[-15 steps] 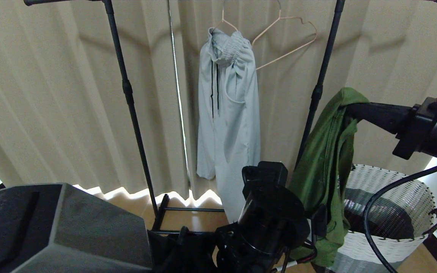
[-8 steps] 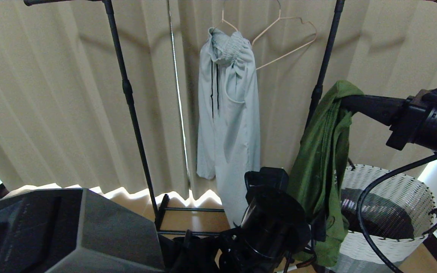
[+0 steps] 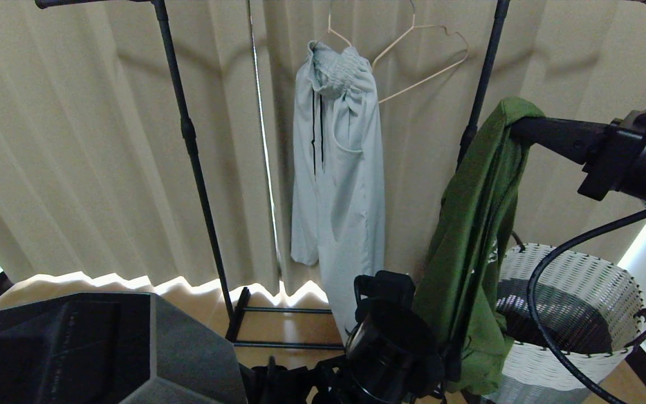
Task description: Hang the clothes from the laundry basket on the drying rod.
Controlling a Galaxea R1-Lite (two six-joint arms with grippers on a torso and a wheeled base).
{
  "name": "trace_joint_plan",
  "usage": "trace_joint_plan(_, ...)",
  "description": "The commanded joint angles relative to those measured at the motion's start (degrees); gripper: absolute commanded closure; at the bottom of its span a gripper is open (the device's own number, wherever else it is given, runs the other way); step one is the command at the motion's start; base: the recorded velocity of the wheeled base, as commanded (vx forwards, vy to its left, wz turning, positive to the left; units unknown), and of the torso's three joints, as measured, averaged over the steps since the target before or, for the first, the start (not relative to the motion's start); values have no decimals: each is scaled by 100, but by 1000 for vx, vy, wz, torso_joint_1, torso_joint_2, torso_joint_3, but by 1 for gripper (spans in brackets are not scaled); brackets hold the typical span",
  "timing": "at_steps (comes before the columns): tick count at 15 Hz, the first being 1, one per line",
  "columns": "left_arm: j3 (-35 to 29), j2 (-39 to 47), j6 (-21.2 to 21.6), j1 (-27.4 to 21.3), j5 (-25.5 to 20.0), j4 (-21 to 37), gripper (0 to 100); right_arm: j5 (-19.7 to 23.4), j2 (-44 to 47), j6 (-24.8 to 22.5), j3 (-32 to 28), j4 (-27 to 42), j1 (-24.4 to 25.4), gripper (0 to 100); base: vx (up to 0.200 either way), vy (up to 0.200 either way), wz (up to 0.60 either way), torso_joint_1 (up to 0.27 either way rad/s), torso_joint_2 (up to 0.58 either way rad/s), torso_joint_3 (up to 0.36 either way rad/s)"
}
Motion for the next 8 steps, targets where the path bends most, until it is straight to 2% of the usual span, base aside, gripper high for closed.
trace_joint_plan(1, 206, -202, 10, 16, 10, -1, 0, 1, -4, 4, -31, -9, 3, 100, 0, 0, 0, 0, 0, 0)
trace_joint_plan(2, 320, -325, 10, 34, 10, -1, 0, 1, -4, 13, -13, -1, 3, 100, 0, 0, 0, 0, 0, 0)
trace_joint_plan(3, 399, -430, 10, 60, 10, -9, 100, -8, -4, 22, -13, -1, 3, 100, 0, 0, 0, 0, 0, 0)
trace_joint_plan(6, 724, -703, 19, 210, 1, -150, 100, -8, 5, 30, -5, 8, -6, 100, 0, 0, 0, 0, 0, 0)
trace_joint_plan(8, 1129, -791, 169, 368, 1, -651, 100, -8, 14, 30, -5, 8, -24, 100, 0, 0, 0, 0, 0, 0)
